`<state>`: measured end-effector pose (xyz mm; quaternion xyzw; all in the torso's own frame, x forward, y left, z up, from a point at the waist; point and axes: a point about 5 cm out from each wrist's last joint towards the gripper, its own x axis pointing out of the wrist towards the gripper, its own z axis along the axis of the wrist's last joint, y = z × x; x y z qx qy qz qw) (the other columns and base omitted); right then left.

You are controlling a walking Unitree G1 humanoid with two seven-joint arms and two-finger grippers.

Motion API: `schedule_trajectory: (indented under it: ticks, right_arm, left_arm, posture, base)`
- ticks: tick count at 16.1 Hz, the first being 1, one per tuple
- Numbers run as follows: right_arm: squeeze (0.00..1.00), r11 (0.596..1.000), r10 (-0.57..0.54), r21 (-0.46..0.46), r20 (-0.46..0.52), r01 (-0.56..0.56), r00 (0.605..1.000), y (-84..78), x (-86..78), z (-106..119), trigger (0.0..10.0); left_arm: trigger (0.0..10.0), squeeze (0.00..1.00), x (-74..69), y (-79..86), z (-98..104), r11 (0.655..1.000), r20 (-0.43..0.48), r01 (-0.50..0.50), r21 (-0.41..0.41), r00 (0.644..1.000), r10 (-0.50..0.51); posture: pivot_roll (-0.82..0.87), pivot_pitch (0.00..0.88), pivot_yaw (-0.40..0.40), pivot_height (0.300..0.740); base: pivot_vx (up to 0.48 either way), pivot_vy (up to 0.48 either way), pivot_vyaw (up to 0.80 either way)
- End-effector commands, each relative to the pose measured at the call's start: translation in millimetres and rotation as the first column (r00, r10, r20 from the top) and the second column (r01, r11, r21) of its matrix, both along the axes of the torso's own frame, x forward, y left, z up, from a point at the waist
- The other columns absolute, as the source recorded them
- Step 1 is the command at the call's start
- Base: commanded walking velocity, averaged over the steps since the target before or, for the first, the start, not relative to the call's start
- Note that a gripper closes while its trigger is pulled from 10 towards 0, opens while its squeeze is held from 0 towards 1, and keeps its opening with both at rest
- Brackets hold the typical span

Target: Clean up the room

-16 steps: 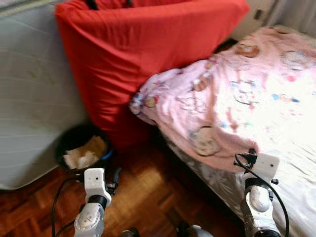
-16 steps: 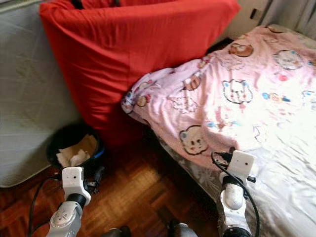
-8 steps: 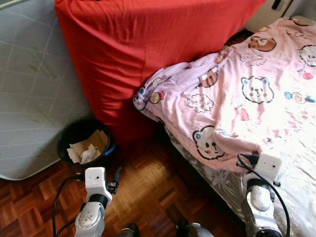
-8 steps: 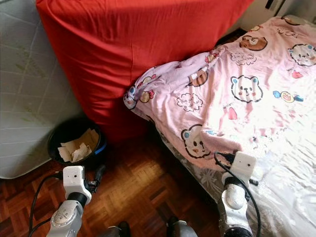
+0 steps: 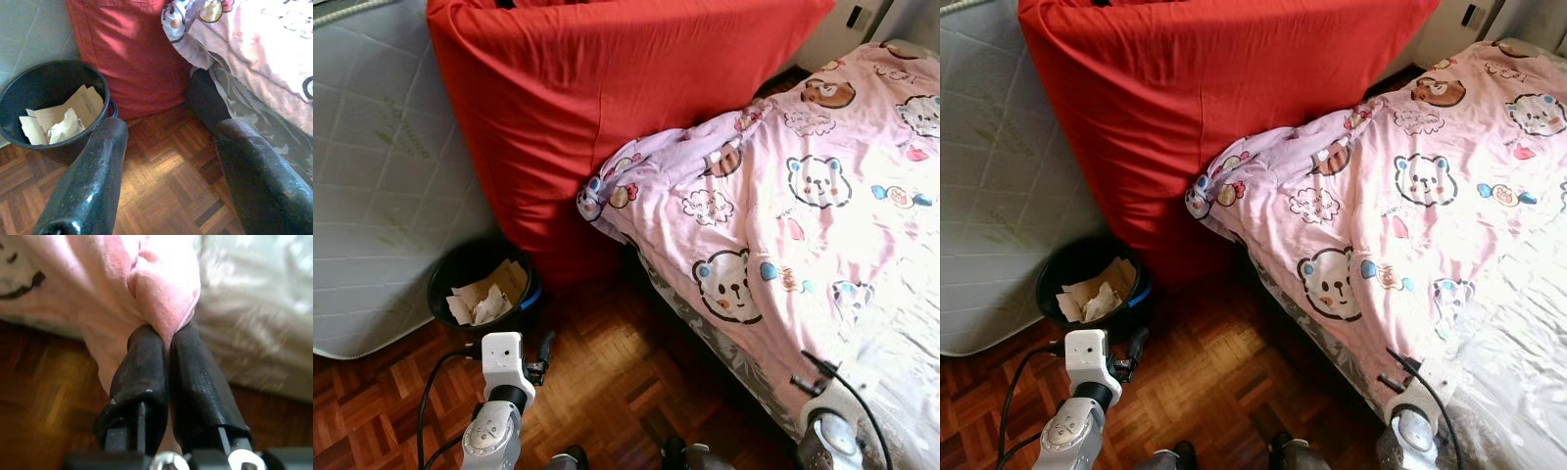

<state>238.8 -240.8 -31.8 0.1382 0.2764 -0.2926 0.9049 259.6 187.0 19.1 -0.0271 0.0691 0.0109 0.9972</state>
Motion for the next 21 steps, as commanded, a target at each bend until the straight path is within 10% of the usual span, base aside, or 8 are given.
schedule_trajectory:
  ticks: [1,12,13,14,21]
  right_arm:
    - [0.00,0.999,-0.016,0.039,-0.047,0.018,0.999,1.2,-9.3,-9,10.0]
    - [0.00,0.981,0.113,0.172,-0.136,-0.089,0.984,19.7,-15.6,-22,10.0]
    - [0.68,0.982,0.108,0.169,-0.130,-0.086,0.986,19.2,-14.5,-21,10.0]
    - [0.78,0.985,0.093,0.159,-0.128,-0.072,0.987,17.6,-14.0,-20,10.0]
    - [0.77,0.986,0.079,0.156,-0.132,-0.058,0.988,15.4,-15.3,-20,10.0]
  left_arm:
    - [10.0,0.00,-6.9,2.7,-8,1.000,-0.035,-0.002,0.000,0.999,0.002]
    - [10.0,0.00,-5.5,3.6,-7,1.000,-0.036,0.003,0.005,0.999,-0.003]
    - [10.0,0.00,-5.6,3.6,-7,1.000,-0.036,0.004,0.005,0.999,-0.004]
    - [10.0,0.00,-5.5,3.5,-7,1.000,-0.036,0.005,0.005,0.999,-0.005]
    - [10.0,0.00,-5.7,3.4,-7,1.000,-0.035,0.003,0.002,0.999,-0.003]
  posture:
    - [-0.01,0.226,-0.011,0.740]
    - [-0.01,0.203,-0.005,0.740]
    - [-0.01,0.203,-0.005,0.740]
    - [-0.01,0.202,-0.006,0.740]
    - [-0.01,0.216,-0.009,0.740]
  base:
    - [0.000,0.000,0.00]
    - [0.000,0.000,0.00]
    - [0.000,0.000,0.00]
    - [0.000,0.000,0.00]
    - [0.000,0.000,0.00]
